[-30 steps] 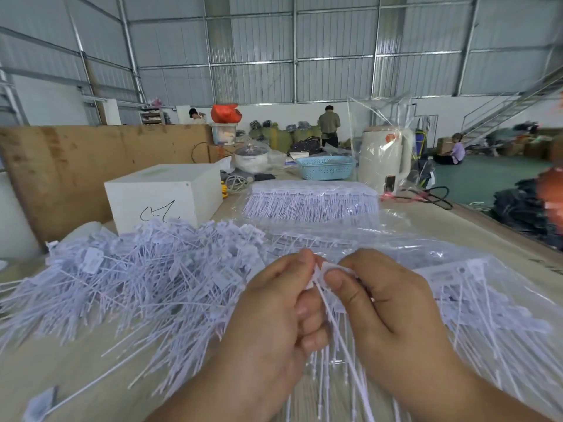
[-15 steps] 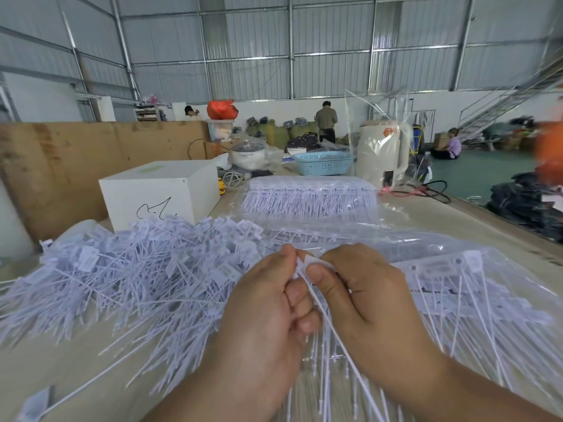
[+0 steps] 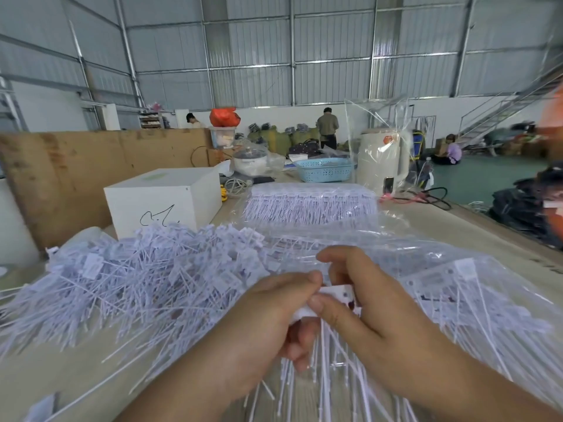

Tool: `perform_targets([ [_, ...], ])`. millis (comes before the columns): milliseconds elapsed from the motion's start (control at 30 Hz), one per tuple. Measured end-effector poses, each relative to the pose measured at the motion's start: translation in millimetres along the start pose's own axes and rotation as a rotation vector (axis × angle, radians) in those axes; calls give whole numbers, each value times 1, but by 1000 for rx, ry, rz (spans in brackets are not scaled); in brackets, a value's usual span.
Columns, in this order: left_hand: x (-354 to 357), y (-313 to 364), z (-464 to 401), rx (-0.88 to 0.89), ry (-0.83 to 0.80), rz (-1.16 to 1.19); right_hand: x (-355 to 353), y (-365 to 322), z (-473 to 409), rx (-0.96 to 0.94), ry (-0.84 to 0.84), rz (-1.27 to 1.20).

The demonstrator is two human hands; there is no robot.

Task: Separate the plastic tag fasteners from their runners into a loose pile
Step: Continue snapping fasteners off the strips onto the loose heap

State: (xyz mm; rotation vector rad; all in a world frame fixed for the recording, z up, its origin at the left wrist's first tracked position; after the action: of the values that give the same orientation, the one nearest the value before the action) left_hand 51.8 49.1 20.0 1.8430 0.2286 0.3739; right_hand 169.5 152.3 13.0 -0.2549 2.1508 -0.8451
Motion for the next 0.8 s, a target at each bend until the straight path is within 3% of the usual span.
perform_targets([
  [167, 1, 5, 5, -173, -148, 91, -2, -1, -1, -22, -197, 56],
  [367, -5, 11, 3, -151, -166, 8, -14, 1, -1, 10, -308, 132],
  [533, -12, 15, 3, -124, -170, -111, -23, 3, -7, 5, -264, 140],
  [800, -4, 8, 4, -111, -80, -35, -17, 5, -6, -25, -169, 160],
])
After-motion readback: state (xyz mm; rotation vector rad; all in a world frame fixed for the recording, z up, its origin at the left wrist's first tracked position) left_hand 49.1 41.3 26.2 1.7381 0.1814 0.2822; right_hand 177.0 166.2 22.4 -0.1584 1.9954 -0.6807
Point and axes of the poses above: each hand's wrist, its own z-axis away from the middle knuckle, its own x-axis out of the palm, y = z × x, the point moved 1 cm from there along -z, towards the middle knuckle, and after that the axes turned 14 degrees about x, right-handed, at the moved point
